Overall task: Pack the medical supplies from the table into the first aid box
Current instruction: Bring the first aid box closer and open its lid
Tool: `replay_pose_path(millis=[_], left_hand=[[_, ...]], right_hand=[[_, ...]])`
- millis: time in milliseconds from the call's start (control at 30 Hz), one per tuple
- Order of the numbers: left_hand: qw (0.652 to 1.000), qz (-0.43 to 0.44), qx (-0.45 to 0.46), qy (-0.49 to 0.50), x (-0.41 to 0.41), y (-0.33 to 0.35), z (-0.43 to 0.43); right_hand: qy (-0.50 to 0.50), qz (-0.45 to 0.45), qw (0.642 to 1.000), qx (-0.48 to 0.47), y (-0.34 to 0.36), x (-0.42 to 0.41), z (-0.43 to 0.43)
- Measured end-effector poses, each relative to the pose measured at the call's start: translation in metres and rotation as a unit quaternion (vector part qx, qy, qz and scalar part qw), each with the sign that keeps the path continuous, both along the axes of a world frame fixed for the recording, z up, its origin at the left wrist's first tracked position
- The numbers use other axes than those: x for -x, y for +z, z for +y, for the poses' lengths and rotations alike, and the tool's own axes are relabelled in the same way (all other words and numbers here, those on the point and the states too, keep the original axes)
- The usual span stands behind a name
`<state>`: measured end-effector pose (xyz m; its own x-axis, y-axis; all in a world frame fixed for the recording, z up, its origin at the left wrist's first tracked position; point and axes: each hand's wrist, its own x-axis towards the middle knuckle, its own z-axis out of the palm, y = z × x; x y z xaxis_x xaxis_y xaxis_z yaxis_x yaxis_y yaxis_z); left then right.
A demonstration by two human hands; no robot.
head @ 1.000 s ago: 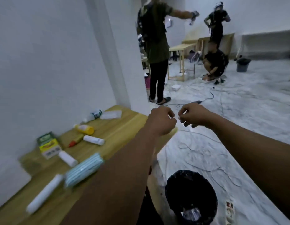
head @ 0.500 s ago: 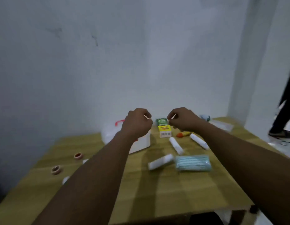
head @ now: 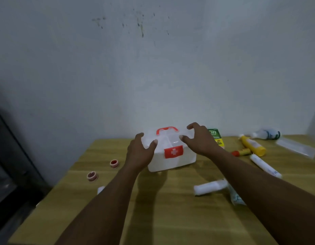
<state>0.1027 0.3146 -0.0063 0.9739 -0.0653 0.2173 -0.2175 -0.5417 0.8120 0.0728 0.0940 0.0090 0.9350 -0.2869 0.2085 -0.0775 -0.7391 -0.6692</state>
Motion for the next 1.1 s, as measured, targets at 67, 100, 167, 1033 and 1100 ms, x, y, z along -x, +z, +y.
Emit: replay_pose_path(millis=[67, 100, 167, 1033, 1100], left_hand=[[1.000, -0.004, 0.018, -0.001, 0.000, -0.004, -0.001], [1.000, -0.005, 0.023, -0.001, -0.001, -0.006, 0.000], [1.000, -0.006, 0.026, -0.003, -0.002, -0.009, 0.003], [0.996, -0.018, 0.028, -0.079, 0.010, -0.019, 0.033], [0.996, -0.024, 0.020, -0.089, 0.010, -0.020, 0.034]], right_hand=[[-0.004, -0.008, 1.000, -0.012, -0.003, 0.001, -0.002], [-0.004, -0.013, 1.000, -0.015, -0.004, 0.002, -0.003], [-0.005, -0.017, 1.000, -0.017, -0.005, 0.007, -0.004], [-0.123, -0.070, 0.856, -0.498, -0.040, 0.070, 0.067], [-0.102, -0.090, 0.860, -0.491, -0.036, 0.072, 0.061]])
